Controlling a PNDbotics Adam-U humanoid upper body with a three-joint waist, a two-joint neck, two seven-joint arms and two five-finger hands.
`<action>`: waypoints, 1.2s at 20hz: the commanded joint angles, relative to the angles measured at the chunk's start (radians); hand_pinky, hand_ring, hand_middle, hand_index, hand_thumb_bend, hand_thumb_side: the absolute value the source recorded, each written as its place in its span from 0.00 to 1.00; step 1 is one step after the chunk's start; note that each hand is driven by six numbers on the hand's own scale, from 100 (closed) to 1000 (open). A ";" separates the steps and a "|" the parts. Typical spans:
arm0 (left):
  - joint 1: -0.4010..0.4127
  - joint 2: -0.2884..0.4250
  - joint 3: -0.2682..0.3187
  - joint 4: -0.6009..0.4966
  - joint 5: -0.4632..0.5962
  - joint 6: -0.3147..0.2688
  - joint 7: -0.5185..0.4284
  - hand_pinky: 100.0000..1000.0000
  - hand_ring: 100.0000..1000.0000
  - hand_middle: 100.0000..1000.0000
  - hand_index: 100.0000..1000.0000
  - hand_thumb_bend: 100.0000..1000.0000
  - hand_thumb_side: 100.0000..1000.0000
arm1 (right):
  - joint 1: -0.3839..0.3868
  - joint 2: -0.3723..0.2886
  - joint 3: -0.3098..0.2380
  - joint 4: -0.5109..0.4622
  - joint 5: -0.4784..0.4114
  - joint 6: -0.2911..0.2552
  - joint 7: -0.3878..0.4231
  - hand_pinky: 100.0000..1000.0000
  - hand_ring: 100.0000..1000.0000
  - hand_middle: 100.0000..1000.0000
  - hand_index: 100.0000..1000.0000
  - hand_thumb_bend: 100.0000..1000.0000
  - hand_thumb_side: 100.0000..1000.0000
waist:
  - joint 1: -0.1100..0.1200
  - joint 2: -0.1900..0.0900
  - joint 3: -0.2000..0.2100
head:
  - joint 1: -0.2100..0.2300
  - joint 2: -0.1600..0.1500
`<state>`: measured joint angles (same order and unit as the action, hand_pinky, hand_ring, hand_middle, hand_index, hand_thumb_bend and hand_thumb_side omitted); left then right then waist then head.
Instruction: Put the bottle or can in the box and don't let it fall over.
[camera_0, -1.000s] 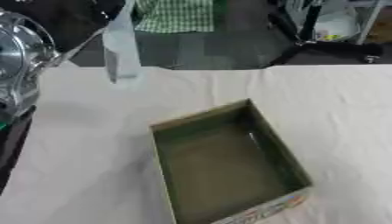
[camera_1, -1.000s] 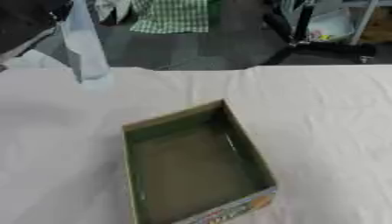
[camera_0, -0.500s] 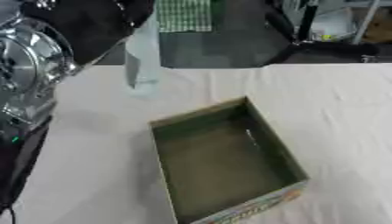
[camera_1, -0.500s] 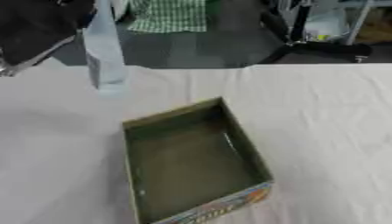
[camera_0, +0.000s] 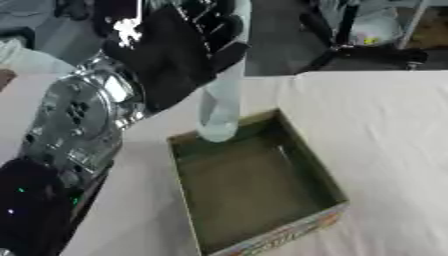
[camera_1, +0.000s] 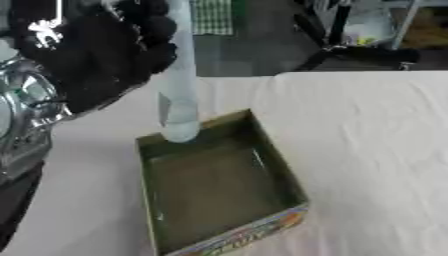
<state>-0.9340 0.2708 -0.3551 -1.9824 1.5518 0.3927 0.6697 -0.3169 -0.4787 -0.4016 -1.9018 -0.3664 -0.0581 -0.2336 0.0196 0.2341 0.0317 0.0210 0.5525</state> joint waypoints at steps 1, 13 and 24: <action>0.000 -0.029 -0.019 -0.018 0.010 0.026 0.001 0.00 0.19 0.22 0.92 0.20 1.00 | -0.008 -0.017 -0.015 -0.018 -0.006 0.007 -0.014 0.84 0.92 1.00 0.99 0.00 0.67 | -0.002 -0.018 -0.003 | 0.002 -0.002; 0.079 -0.096 -0.093 -0.018 0.029 0.067 -0.021 0.00 0.04 0.18 0.91 0.19 1.00 | -0.021 -0.007 -0.025 -0.024 -0.015 0.037 -0.034 0.84 0.92 1.00 0.99 0.00 0.68 | 0.005 -0.011 -0.004 | -0.005 -0.003; 0.184 -0.104 -0.139 -0.018 0.033 0.082 0.002 0.00 0.00 0.13 0.87 0.19 1.00 | -0.012 -0.012 -0.030 -0.027 -0.009 0.036 -0.037 0.84 0.92 1.00 0.99 0.00 0.68 | 0.008 -0.004 0.008 | -0.018 -0.003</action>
<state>-0.7396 0.1660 -0.4934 -1.9824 1.5791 0.4461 0.6414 -0.3241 -0.4649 -0.4208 -1.9029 -0.3756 -0.0217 -0.2688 0.0307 0.2420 0.0393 0.0058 0.5525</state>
